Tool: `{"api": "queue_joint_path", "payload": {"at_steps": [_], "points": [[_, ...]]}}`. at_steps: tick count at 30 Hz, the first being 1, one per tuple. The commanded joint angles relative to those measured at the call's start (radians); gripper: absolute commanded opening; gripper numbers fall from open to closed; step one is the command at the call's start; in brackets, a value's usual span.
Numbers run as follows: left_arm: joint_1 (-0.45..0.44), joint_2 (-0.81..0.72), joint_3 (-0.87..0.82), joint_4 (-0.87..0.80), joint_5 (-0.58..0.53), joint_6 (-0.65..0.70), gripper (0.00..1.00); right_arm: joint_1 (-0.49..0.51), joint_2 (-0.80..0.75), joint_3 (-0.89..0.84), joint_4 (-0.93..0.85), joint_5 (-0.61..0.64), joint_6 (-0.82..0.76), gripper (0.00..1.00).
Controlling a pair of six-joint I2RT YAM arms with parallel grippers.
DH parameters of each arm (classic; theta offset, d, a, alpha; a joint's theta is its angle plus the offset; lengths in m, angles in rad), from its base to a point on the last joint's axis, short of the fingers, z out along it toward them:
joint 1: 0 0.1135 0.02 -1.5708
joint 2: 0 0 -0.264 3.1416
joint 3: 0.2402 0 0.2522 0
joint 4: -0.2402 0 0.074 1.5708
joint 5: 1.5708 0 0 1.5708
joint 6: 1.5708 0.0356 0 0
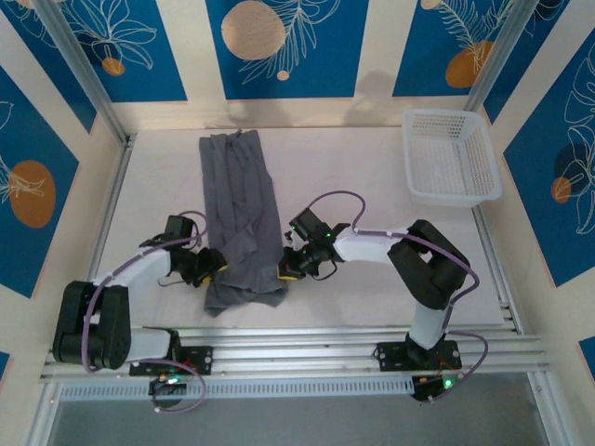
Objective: Fold the inside-out t-shirt
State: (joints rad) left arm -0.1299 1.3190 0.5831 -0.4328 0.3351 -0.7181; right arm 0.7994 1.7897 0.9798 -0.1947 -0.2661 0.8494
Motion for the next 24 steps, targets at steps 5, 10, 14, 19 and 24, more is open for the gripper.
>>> {"api": "queue_joint_path", "payload": {"at_steps": [5, 10, 14, 19, 24], "points": [[-0.02, 0.053, -0.019, 0.106, 0.069, -0.031, 0.2, 0.009, -0.018, 0.025, -0.029, -0.003, 0.015, 0.0], [-0.022, 0.004, -0.015, 0.073, 0.06, -0.022, 0.0, -0.001, -0.047, 0.003, -0.045, 0.038, 0.025, 0.0], [-0.027, -0.085, -0.021, -0.023, 0.06, -0.003, 0.0, -0.013, -0.122, -0.087, -0.019, 0.052, 0.043, 0.0], [-0.096, -0.251, -0.089, -0.148, 0.038, -0.046, 0.0, 0.022, -0.258, -0.204, -0.04, 0.063, 0.043, 0.0], [-0.129, -0.437, -0.113, -0.244, 0.012, -0.117, 0.0, 0.04, -0.389, -0.253, -0.064, 0.065, 0.068, 0.0]]}}
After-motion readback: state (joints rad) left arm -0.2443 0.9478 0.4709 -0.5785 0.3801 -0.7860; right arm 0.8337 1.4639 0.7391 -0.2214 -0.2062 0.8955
